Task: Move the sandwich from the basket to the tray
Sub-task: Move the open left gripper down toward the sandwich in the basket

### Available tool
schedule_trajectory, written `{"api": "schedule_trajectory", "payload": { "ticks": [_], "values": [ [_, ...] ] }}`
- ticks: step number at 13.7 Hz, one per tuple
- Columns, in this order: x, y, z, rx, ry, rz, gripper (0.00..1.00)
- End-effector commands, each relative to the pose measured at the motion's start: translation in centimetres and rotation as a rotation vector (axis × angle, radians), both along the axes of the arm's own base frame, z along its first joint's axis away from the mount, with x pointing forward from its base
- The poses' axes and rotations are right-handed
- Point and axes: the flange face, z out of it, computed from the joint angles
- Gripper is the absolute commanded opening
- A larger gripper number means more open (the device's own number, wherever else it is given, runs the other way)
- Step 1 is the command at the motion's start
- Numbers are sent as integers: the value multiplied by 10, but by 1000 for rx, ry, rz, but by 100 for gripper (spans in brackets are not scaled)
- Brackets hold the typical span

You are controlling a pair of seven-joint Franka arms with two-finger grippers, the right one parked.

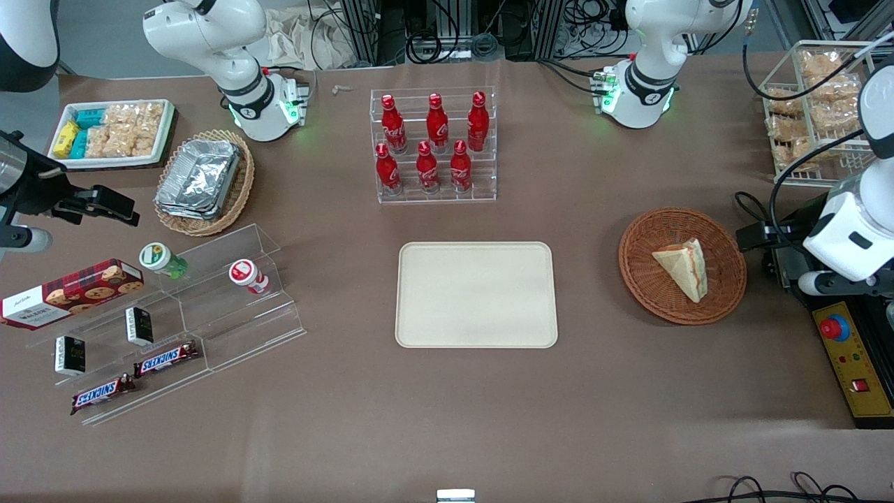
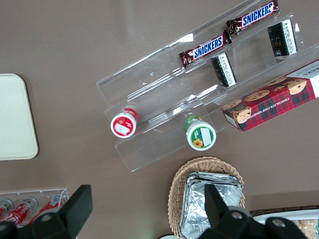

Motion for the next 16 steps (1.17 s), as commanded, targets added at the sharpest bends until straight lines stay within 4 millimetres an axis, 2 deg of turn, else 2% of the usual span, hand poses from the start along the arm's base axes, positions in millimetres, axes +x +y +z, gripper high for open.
{"api": "schedule_trajectory", "payload": {
  "ticks": [1,3,4,11,16],
  "values": [
    [-38,8,-4,2,-50,5,100],
    [-54,22,-17,3,-55,29,100],
    [-60,23,-24,4,-41,30,100],
    [-56,29,-76,11,69,48,100],
    [-68,27,-146,32,13,229,100]
  ]
}}
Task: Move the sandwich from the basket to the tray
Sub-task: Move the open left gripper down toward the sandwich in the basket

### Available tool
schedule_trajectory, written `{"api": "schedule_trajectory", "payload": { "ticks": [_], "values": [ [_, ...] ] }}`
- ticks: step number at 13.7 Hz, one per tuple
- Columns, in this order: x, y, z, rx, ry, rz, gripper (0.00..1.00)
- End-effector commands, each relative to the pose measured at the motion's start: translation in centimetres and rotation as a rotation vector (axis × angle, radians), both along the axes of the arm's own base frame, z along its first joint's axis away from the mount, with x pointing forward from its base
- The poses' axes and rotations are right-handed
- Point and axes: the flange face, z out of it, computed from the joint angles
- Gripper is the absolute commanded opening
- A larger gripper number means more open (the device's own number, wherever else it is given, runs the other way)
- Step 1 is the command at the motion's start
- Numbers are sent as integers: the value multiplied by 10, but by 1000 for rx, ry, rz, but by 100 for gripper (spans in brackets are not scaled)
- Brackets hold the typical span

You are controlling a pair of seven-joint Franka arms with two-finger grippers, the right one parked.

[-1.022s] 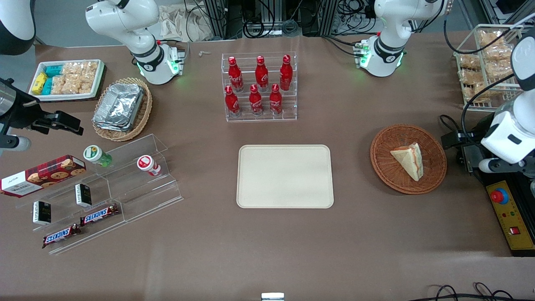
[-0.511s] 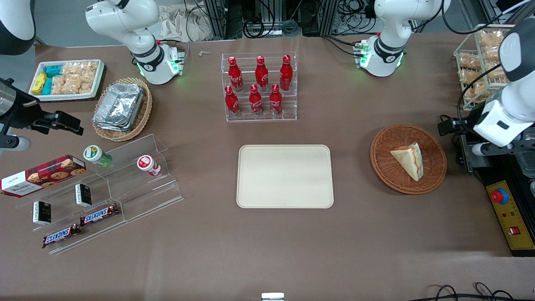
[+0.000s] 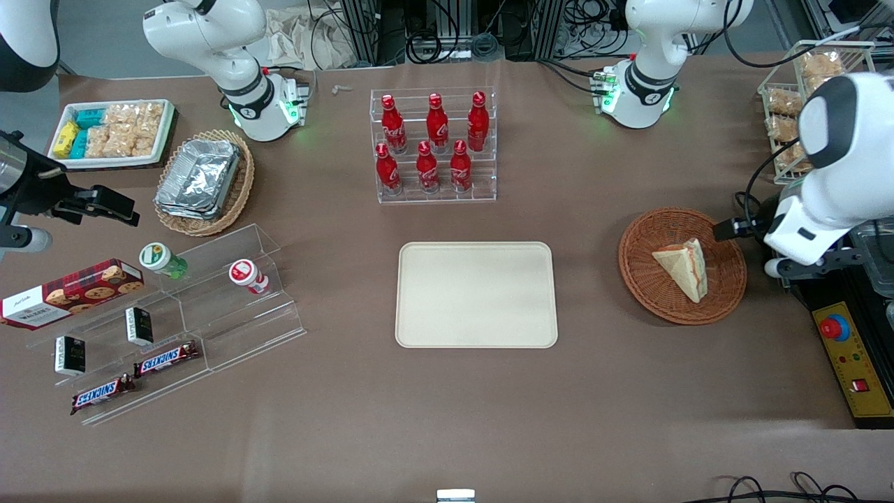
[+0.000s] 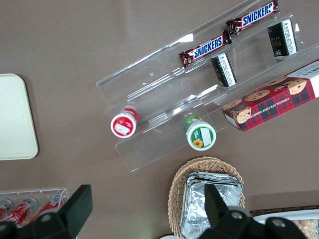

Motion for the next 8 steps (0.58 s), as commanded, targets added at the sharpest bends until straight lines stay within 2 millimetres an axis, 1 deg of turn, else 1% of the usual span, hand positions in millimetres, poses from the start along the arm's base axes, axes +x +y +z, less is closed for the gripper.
{"api": "schedule_trajectory", "payload": {
  "ticks": [1,4,5,6,8],
  "values": [
    [-16,-1,-34,6,-15,69,100],
    [-33,3,-72,-4,-2,83,100],
    [-35,14,-82,-6,-4,106,100],
    [-37,21,-91,-7,-4,126,100],
    [-39,21,-106,-28,1,149,100]
  ]
}}
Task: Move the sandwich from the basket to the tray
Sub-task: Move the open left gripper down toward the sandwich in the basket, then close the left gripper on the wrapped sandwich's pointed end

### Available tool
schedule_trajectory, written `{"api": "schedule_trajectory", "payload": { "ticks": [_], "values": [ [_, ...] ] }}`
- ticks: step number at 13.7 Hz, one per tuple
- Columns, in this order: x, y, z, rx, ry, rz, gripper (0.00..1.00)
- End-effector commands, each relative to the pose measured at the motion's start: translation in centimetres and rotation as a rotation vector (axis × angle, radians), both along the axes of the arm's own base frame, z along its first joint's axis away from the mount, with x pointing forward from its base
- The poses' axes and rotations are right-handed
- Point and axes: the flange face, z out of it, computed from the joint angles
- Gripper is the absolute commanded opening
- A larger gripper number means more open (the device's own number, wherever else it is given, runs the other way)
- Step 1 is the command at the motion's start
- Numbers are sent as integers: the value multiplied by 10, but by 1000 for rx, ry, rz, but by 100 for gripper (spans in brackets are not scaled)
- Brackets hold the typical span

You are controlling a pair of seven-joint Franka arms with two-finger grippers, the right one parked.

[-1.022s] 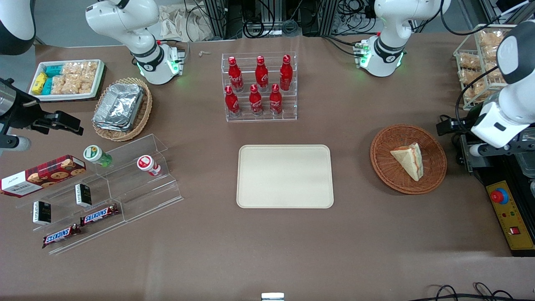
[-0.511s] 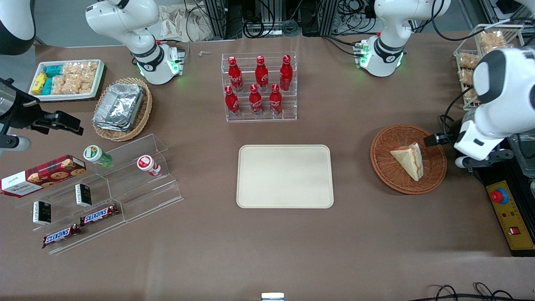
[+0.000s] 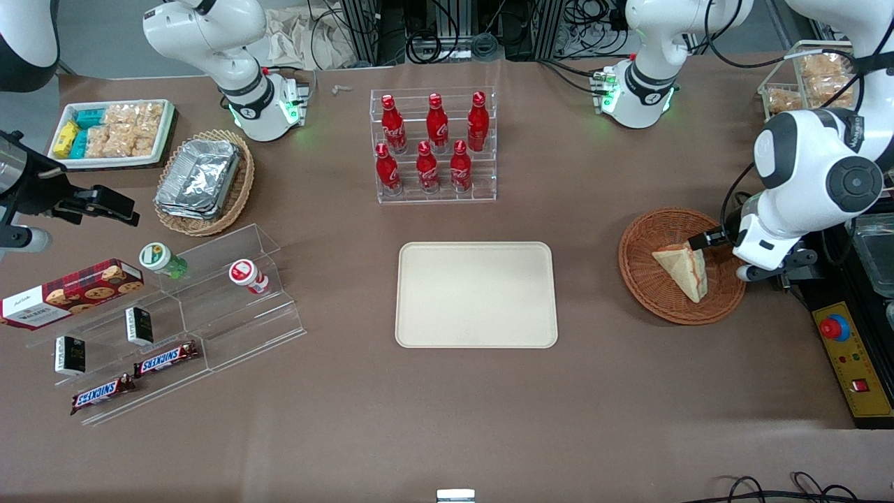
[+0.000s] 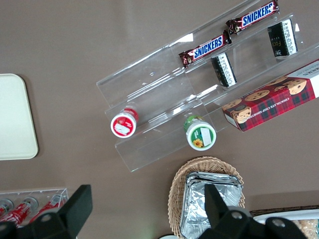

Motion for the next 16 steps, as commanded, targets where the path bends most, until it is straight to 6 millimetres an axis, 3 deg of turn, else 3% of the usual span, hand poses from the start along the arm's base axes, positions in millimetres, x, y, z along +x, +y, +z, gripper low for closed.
{"api": "schedule_trajectory", "payload": {
  "ticks": [1,4,13,16],
  "values": [
    [-5,3,-18,-17,5,43,99],
    [-4,5,-43,-36,8,73,99],
    [0,-5,-77,-39,8,102,99],
    [-7,-7,-87,-36,10,109,99]
  ]
}}
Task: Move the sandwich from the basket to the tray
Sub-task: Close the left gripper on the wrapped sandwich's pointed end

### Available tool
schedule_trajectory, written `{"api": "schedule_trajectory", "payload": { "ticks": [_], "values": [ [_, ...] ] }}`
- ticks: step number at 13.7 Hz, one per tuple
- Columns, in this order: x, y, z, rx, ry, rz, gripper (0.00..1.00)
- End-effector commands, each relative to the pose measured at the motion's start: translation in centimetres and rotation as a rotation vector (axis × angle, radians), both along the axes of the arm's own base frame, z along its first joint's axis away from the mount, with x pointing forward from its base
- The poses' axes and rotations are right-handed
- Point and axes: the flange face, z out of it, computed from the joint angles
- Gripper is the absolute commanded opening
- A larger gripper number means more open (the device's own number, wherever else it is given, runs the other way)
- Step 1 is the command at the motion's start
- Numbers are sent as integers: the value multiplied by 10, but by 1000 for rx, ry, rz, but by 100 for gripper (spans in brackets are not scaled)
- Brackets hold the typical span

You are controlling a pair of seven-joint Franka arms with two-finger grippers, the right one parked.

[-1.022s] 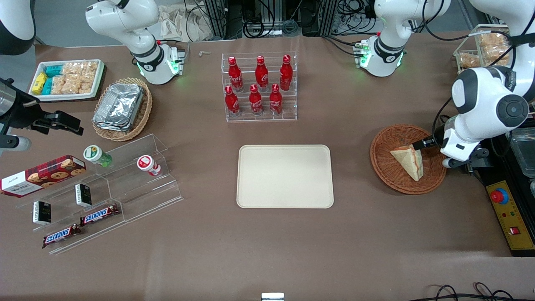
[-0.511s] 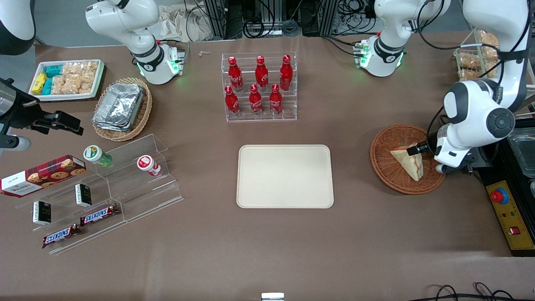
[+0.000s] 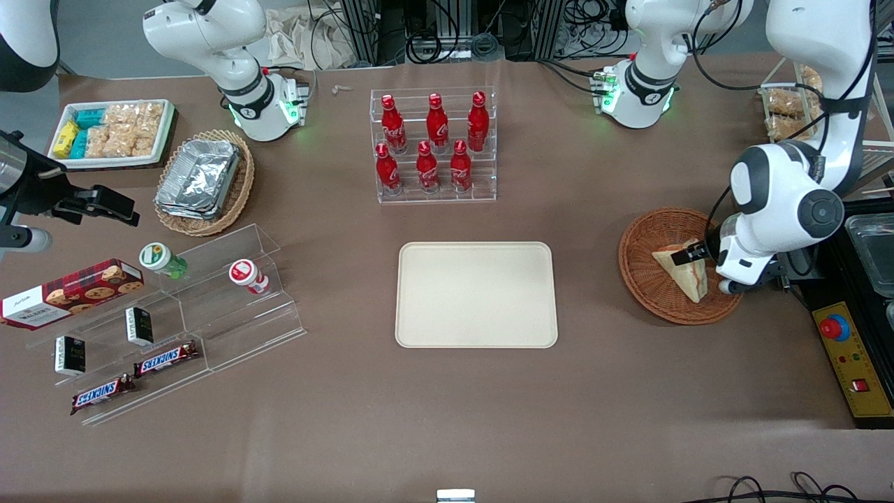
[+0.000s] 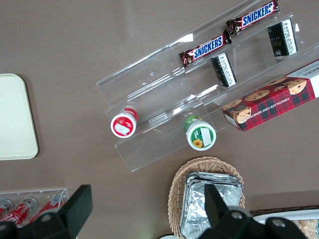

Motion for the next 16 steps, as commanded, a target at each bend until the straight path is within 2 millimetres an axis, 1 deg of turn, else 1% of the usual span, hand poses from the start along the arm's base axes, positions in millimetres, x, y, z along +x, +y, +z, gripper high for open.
{"api": "schedule_trajectory", "payload": {
  "ticks": [1,3,6,8,9,10,12,13,16],
  "values": [
    [-10,-2,-11,4,-18,26,95],
    [-12,-2,-16,6,-19,29,81],
    [-9,-4,-14,9,-21,48,51],
    [-1,-8,1,10,-34,66,31],
    [6,-13,11,9,-28,67,22],
    [13,-17,22,6,-15,62,16],
    [30,-20,53,0,5,56,13],
    [40,-22,75,-2,19,49,13],
    [69,-39,154,-7,23,-15,12]
  ]
}}
